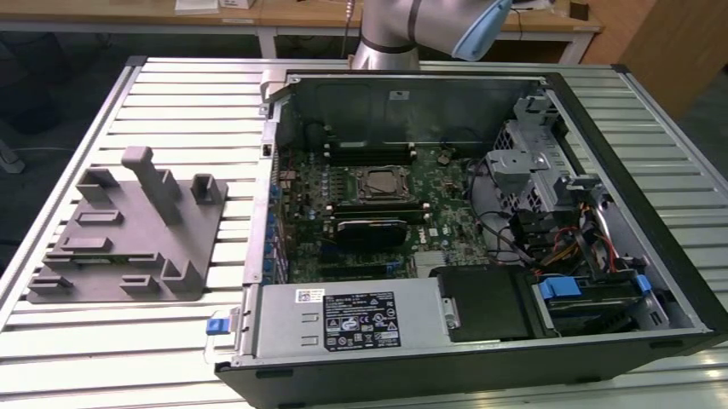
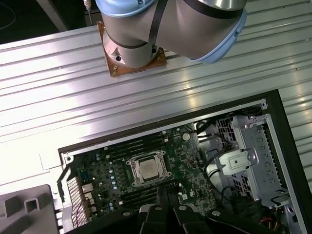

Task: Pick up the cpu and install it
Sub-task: 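Install the first cpu locking lever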

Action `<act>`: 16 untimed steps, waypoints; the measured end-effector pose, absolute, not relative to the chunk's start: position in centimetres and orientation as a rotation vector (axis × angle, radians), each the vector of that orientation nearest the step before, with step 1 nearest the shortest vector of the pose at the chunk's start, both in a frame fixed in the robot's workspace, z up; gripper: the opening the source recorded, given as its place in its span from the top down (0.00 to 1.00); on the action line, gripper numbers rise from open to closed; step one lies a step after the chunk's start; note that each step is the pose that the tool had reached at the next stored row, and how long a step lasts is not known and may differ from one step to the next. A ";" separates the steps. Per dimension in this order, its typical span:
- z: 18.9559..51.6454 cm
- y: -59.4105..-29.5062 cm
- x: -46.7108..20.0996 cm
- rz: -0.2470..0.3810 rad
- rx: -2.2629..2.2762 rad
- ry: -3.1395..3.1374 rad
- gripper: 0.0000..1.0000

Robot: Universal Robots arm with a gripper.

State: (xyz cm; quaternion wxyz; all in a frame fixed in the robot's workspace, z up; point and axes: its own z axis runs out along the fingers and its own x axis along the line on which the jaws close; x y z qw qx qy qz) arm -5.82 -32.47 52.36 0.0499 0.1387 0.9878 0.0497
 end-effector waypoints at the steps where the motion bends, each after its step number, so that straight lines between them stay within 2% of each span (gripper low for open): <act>1: 52.2 -32.5 -5.8 0.151 0.423 3.011 0.89; 16: 49.6 -33.6 -5.1 0.148 0.426 3.029 0.89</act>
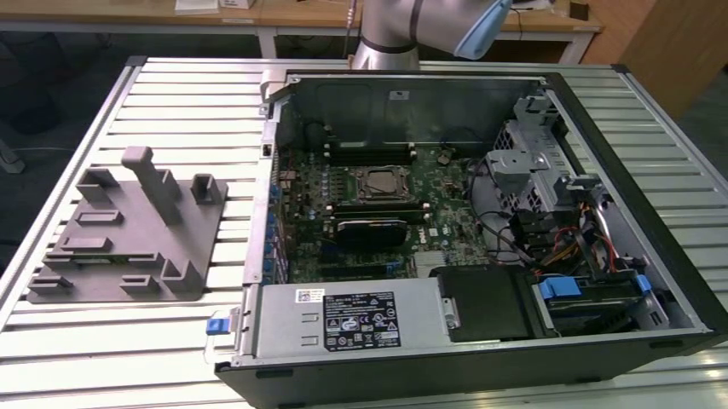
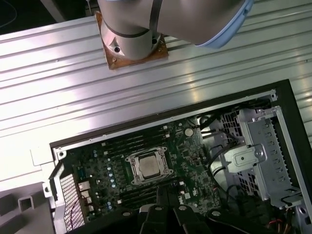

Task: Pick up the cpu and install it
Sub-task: 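Install the first cpu locking lever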

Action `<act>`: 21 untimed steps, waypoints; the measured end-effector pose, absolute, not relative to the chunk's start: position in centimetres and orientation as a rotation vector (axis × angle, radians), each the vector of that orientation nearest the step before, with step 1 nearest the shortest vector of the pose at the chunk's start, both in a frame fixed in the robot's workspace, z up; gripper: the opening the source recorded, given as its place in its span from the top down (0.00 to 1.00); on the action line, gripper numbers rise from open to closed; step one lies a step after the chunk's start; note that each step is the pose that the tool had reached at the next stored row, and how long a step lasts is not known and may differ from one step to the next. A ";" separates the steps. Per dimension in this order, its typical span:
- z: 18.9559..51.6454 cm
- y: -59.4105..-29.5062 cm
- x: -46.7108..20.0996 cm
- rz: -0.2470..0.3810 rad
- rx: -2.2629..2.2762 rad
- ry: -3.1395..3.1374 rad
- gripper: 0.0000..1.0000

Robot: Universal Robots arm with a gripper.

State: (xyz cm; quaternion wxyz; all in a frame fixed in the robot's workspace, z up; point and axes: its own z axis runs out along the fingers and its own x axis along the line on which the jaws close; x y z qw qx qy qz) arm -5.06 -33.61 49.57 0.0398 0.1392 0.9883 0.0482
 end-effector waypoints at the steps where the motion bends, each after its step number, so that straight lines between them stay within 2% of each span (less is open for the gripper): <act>1: 49.4 -33.7 -5.0 0.148 0.427 3.030 0.89; 21: 45.9 -36.5 -4.9 0.152 0.430 3.044 0.89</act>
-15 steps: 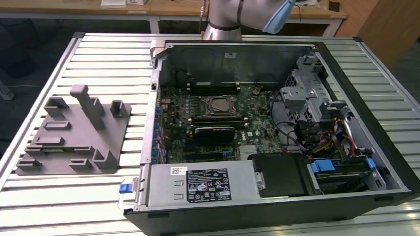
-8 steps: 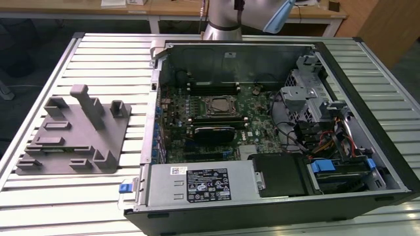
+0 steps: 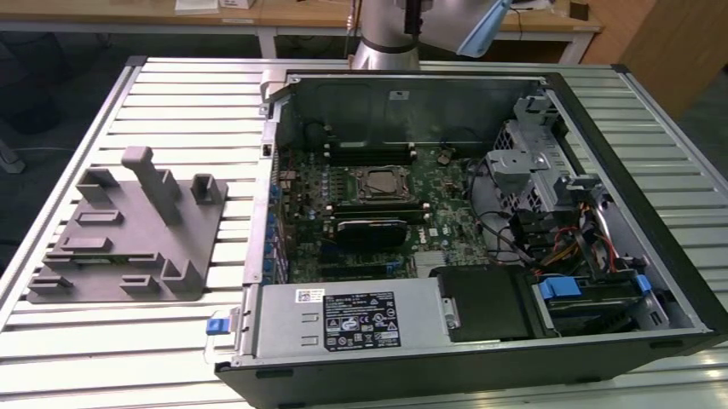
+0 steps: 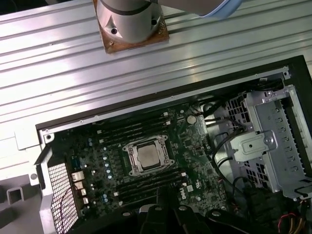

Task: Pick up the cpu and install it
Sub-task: 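Install the first cpu locking lever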

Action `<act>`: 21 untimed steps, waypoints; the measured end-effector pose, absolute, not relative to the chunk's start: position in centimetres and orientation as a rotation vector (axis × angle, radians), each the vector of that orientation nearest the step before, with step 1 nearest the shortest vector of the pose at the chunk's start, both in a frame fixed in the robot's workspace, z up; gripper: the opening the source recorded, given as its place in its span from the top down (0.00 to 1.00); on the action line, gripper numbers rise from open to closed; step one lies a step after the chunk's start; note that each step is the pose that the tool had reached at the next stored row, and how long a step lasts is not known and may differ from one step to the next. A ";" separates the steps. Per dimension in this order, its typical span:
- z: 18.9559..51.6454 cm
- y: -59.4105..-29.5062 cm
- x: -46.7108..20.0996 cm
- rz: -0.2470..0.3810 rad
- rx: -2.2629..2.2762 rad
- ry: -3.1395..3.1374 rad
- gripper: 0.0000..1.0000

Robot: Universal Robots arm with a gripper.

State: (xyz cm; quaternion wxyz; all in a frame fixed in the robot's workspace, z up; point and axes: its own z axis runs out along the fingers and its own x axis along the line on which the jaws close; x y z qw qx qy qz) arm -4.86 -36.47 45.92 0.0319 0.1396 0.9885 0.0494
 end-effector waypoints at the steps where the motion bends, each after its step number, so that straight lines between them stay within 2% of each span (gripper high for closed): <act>1: 45.8 -36.5 -4.9 0.155 0.430 3.044 0.89; 21: 43.1 -36.7 -4.9 0.162 0.432 3.050 0.89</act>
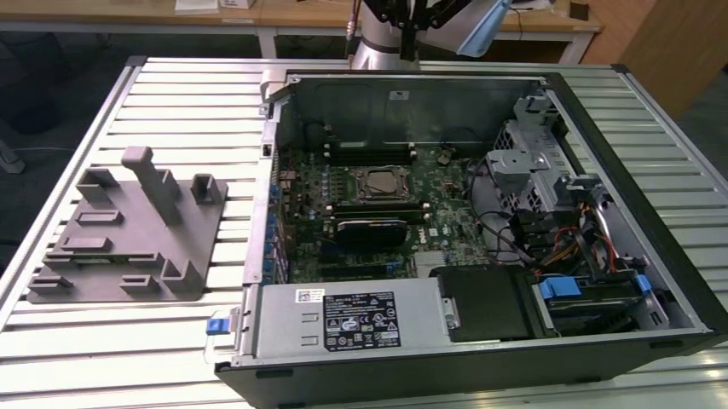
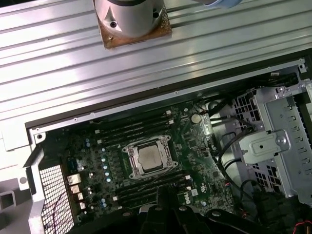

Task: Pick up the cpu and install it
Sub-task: 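Install the first cpu locking lever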

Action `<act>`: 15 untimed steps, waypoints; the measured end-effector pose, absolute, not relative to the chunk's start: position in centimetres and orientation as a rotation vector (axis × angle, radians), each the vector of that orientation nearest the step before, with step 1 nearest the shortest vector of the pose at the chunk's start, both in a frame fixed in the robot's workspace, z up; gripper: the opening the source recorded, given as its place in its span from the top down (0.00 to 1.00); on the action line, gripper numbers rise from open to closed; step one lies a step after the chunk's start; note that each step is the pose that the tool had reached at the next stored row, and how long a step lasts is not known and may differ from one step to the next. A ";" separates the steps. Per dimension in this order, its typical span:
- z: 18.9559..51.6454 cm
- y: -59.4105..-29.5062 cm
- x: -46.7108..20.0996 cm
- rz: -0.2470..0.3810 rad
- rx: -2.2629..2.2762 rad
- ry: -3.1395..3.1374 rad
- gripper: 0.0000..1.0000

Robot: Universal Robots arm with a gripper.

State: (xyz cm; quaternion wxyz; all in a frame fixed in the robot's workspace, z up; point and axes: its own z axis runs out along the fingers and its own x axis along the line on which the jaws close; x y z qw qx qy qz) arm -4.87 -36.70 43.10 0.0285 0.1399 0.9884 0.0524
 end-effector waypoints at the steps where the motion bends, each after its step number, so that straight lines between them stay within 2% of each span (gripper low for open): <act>1: 43.0 -36.7 -4.9 0.162 0.432 3.050 0.89; 15: 40.6 -36.7 -4.9 0.161 0.432 3.051 0.89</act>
